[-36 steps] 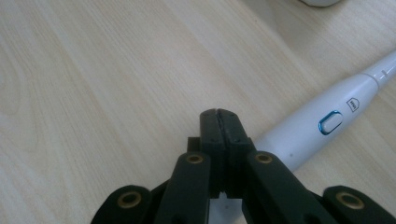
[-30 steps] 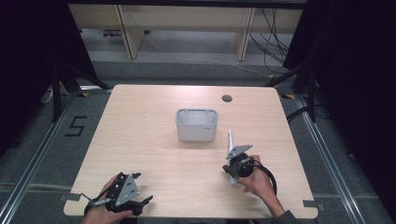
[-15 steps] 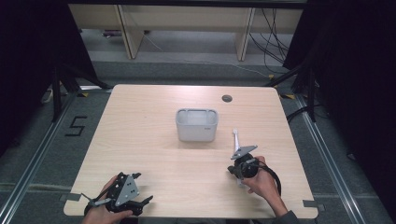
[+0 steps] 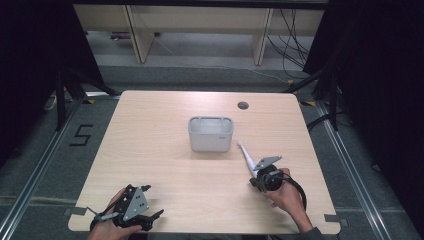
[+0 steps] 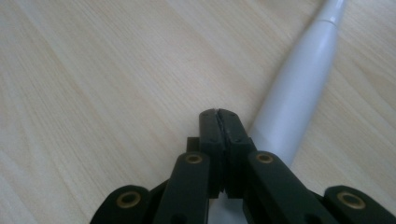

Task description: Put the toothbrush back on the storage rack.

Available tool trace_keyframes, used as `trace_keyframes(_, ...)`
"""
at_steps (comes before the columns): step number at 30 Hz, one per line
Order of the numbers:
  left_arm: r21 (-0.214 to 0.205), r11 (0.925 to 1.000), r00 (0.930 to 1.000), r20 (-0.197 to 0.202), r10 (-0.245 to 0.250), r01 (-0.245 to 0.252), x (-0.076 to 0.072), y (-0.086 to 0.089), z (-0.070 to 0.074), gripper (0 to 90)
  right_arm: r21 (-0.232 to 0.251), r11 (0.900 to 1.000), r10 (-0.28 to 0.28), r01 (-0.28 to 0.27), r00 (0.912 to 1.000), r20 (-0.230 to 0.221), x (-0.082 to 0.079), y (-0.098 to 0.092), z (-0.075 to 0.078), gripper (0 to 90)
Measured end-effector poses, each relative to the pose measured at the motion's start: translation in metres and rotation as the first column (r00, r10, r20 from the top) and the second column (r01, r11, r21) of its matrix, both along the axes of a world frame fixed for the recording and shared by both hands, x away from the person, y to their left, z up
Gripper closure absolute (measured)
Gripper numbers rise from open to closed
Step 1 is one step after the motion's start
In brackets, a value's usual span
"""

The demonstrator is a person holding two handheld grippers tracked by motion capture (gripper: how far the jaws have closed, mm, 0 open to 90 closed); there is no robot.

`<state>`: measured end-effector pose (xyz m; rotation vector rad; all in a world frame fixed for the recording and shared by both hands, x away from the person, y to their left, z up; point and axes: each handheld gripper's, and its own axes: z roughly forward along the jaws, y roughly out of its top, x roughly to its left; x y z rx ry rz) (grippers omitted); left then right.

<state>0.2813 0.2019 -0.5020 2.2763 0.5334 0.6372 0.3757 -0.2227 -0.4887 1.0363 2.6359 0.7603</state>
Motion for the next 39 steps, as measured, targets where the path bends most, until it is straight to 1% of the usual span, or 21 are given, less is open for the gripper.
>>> trace_keyframes(3, 0.003, 1.0000, 1.0000, 0.002, -0.003, 0.003, 0.000, 0.000, 0.000, 15.1, 0.000, 1.0000, -0.002, 0.002, 1.0000, -0.004, 0.000, -0.004, 0.001, 89.2)
trace_keyframes(4, 0.004, 1.0000, 1.0000, 0.002, -0.003, 0.003, 0.000, 0.000, 0.000, 15.1, -0.001, 0.9997, -0.023, 0.023, 0.9997, -0.004, -0.002, -0.004, 0.002, 89.1)
trace_keyframes(6, 0.002, 1.0000, 1.0000, 0.000, 0.000, 0.000, 0.000, 0.000, 0.000, 15.1, 0.006, 1.0000, -0.004, 0.004, 1.0000, -0.005, 0.001, -0.007, 0.001, 89.1)
trace_keyframes(7, 0.000, 1.0000, 1.0000, 0.000, -0.002, 0.002, 0.000, 0.000, 0.000, 15.1, -0.005, 0.9998, -0.017, 0.017, 0.9999, 0.000, 0.001, -0.007, 0.001, 89.1)
trace_keyframes(8, 0.001, 1.0000, 1.0000, 0.001, 0.000, 0.000, 0.000, 0.000, 0.000, 15.1, -0.003, 0.9999, -0.012, 0.012, 0.9999, -0.005, 0.001, -0.008, 0.001, 88.8)
trace_keyframes(9, 0.004, 1.0000, 1.0000, 0.000, -0.002, 0.002, 0.000, 0.000, 0.000, 15.1, 0.010, 0.9994, -0.034, 0.034, 0.9993, -0.015, -0.001, -0.008, 0.001, 88.1)
trace_keyframes(10, 0.003, 1.0000, 1.0000, 0.001, -0.001, 0.001, 0.000, 0.000, 0.000, 15.1, 0.010, 0.9994, -0.034, 0.034, 0.9993, -0.015, -0.001, -0.008, 0.001, 88.1)
trace_keyframes(12, 0.012, 0.9999, 1.0000, 0.001, 0.000, 0.000, 0.000, 0.000, 0.000, 15.1, 0.010, 0.9999, -0.008, 0.008, 0.9999, -0.009, 0.000, -0.009, 0.002, 86.8)
trace_keyframes(16, 0.012, 0.9999, 1.0000, 0.000, 0.000, 0.000, 0.001, 0.000, 0.000, 15.1, 0.021, 0.9998, -0.005, 0.005, 1.0000, 0.001, -0.001, -0.007, 0.007, 81.6)
trace_keyframes(17, 0.030, 0.9995, 1.0000, 0.002, -0.004, 0.004, 0.001, 0.001, 0.001, 15.1, 0.043, 0.9991, 0.003, -0.004, 0.9999, 0.013, -0.002, -0.006, 0.009, 80.0)
trace_keyframes(18, 0.025, 0.9997, 0.9999, 0.014, 0.003, -0.003, 0.001, 0.000, 0.000, 15.1, 0.029, 0.9995, -0.013, 0.013, 0.9999, 0.010, -0.003, -0.006, 0.014, 78.3)
trace_keyframes(19, 0.008, 1.0000, 1.0000, 0.009, 0.005, -0.005, 0.001, 0.000, -0.001, 15.1, 0.030, 0.9995, -0.005, 0.004, 0.9997, 0.024, -0.002, -0.005, 0.016, 76.9)
trace_keyframes(21, 0.011, 0.9999, 1.0000, 0.000, 0.001, -0.001, 0.001, 0.000, -0.001, 15.1, 0.023, 0.9993, -0.030, 0.029, 0.9987, 0.040, -0.003, -0.004, 0.022, 72.9)
trace_keyframes(24, 0.017, 0.9998, 1.0000, -0.002, 0.004, -0.004, 0.001, 0.000, -0.001, 15.1, -0.039, 0.9985, -0.034, 0.037, 0.9963, 0.079, 0.002, -0.004, 0.032, 65.8)
trace_keyframes(26, 0.012, 0.9999, 1.0000, -0.003, 0.002, -0.002, 0.001, 0.000, -0.001, 15.1, -0.054, 0.9959, -0.070, 0.073, 0.9963, 0.050, 0.005, -0.004, 0.036, 61.8)
trace_keyframes(27, 0.017, 0.9998, 1.0000, -0.001, 0.006, -0.006, 0.002, 0.000, -0.001, 15.1, -0.067, 0.9944, -0.079, 0.082, 0.9958, 0.046, 0.008, -0.004, 0.037, 60.1)
trace_keyframes(30, 0.003, 1.0000, 1.0000, 0.000, 0.006, -0.006, 0.001, 0.000, -0.001, 15.1, -0.103, 0.9884, -0.113, 0.112, 0.9936, -0.003, 0.013, -0.004, 0.038, 55.4)
trace_keyframes(31, 0.003, 1.0000, 1.0000, -0.002, 0.007, -0.007, 0.001, 0.000, -0.001, 15.1, -0.124, 0.9856, -0.120, 0.114, 0.9920, -0.040, 0.016, -0.004, 0.037, 52.2)
trace_keyframes(36, 0.003, 0.9999, 0.9999, 0.004, 0.015, -0.015, 0.002, 0.001, -0.002, 15.1, -0.162, 0.9805, -0.123, 0.112, 0.9904, -0.062, 0.024, -0.001, 0.034, 51.0)
trace_keyframes(38, 0.011, 0.9999, 1.0000, -0.004, 0.009, -0.009, 0.002, 0.001, -0.001, 15.1, -0.176, 0.9784, -0.127, 0.108, 0.9868, -0.101, 0.031, 0.004, 0.032, 49.7)
trace_keyframes(39, 0.012, 0.9999, 1.0000, -0.003, 0.008, -0.008, 0.002, 0.001, -0.001, 15.1, -0.176, 0.9784, -0.127, 0.108, 0.9868, -0.101, 0.031, 0.004, 0.032, 49.7)
